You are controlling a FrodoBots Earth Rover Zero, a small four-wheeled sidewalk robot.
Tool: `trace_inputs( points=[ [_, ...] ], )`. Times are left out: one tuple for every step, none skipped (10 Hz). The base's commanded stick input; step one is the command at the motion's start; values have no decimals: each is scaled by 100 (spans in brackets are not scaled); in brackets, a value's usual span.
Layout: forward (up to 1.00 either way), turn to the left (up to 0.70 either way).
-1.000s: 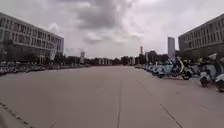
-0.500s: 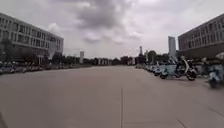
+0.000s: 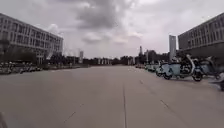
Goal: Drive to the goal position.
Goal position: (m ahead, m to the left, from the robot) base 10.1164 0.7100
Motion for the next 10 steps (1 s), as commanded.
trace_inputs(
  points=[
    [70, 0],
    [70, 0],
    [70, 0],
    [70, 0],
    [70, 0],
    [70, 0],
    [70, 0],
    [70, 0],
    [70, 0],
    [70, 0]
  ],
)
